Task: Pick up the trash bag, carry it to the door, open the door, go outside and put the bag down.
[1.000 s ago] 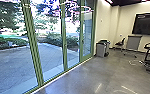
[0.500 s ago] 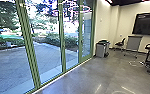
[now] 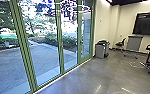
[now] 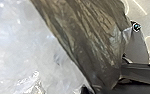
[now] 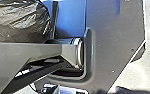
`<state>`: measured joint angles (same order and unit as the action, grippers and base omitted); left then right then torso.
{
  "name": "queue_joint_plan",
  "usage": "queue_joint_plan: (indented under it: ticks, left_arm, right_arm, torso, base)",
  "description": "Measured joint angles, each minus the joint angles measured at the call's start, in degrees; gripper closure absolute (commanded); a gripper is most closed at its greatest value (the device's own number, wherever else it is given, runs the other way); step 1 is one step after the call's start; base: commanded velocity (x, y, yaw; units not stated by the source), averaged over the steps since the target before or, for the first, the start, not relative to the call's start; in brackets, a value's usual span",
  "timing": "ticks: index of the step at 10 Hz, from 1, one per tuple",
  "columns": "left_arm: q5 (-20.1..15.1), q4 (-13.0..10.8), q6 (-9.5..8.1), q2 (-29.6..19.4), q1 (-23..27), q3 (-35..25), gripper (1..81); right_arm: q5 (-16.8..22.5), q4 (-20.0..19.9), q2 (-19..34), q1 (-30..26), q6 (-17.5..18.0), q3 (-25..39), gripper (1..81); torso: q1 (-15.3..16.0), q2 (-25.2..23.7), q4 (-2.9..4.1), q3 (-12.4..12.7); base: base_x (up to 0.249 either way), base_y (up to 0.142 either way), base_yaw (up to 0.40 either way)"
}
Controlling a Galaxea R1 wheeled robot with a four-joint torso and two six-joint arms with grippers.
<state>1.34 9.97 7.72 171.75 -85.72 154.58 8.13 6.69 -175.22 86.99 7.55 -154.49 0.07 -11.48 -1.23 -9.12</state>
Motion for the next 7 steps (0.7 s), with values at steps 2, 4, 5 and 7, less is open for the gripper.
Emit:
queue_joint_plan:
  ticks: [2, 4, 5, 7]
  left_arm:
    - [0.0, 0.0, -0.01, -0.02, -0.02, 0.02, 81.1]
    - [-0.02, 0.0, 0.0, 0.0, -0.02, 0.02, 81.1]
    - [-0.02, 0.0, 0.0, 0.0, -0.05, 0.02, 81.1]
    - [-0.05, 0.0, 0.0, 0.0, -0.02, 0.02, 81.1]
  right_arm:
    - [0.0, 0.0, 0.0, 0.02, 0.0, 0.0, 1.0]
    - [0.0, 0.0, 0.02, 0.02, 0.0, 0.0, 1.0]
    - [-0.01, 0.0, 0.0, 0.13, 0.0, 0.0, 1.0]
    - [0.0, 0.0, 0.0, 0.33, 0.0, 0.0, 1.0]
  torso:
    - [0.0, 0.0, 0.0, 0.0]
    - [0.0, 0.0, 0.0, 0.0]
    - [0.0, 0.0, 0.0, 0.0]
    - [0.0, 0.02, 0.0, 0.0]
  base:
    - [0.161, -0.099, 0.0]
    - [0.161, -0.099, 0.0]
    - [0.161, -0.099, 0.0]
    - [0.161, -0.089, 0.0]
